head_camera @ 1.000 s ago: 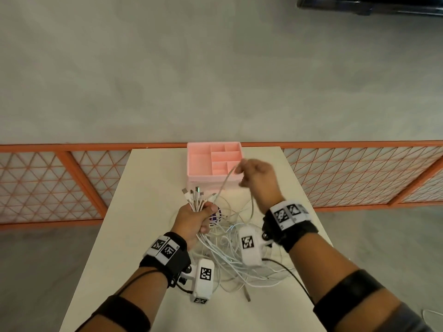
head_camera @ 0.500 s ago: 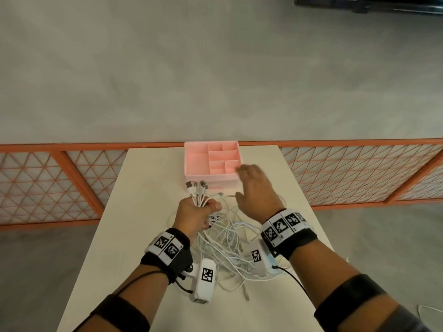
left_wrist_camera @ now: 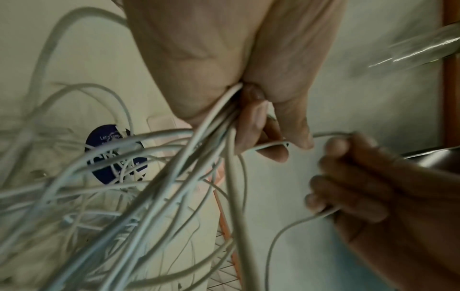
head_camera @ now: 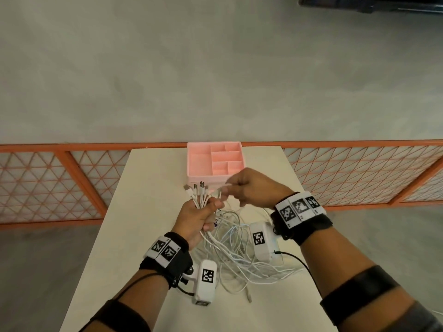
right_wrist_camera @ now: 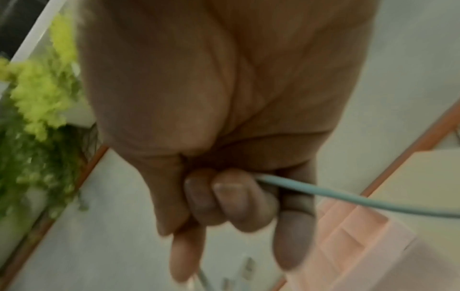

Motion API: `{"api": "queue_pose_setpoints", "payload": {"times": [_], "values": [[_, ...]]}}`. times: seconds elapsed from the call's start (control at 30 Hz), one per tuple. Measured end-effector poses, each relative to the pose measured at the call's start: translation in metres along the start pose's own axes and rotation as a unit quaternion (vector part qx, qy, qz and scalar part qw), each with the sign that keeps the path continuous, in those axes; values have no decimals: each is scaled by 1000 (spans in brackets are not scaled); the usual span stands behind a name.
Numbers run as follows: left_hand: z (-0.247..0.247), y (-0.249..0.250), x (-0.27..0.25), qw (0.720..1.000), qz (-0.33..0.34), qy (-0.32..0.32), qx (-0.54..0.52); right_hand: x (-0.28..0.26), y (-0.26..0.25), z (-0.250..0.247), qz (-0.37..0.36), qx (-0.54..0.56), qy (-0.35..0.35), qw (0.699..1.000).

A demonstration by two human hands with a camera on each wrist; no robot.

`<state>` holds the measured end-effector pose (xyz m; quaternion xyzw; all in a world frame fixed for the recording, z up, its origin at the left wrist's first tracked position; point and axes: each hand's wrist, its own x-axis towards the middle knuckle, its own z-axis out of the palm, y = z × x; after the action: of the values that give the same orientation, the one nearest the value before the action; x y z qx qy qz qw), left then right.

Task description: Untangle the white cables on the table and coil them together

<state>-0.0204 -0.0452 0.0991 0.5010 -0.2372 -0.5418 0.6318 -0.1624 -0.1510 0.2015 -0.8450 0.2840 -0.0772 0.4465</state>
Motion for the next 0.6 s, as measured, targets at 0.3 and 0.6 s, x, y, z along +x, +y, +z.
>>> {"api": "queue_pose_setpoints", "payload": {"times": [0.3, 0.6], "values": [[-25, -18, 7, 990, -19, 127, 60, -2, -38, -36, -145, 330, 351, 865], [-9, 18, 7, 989, 42, 137, 32, 3, 38, -15, 148, 49, 245, 957]]}}
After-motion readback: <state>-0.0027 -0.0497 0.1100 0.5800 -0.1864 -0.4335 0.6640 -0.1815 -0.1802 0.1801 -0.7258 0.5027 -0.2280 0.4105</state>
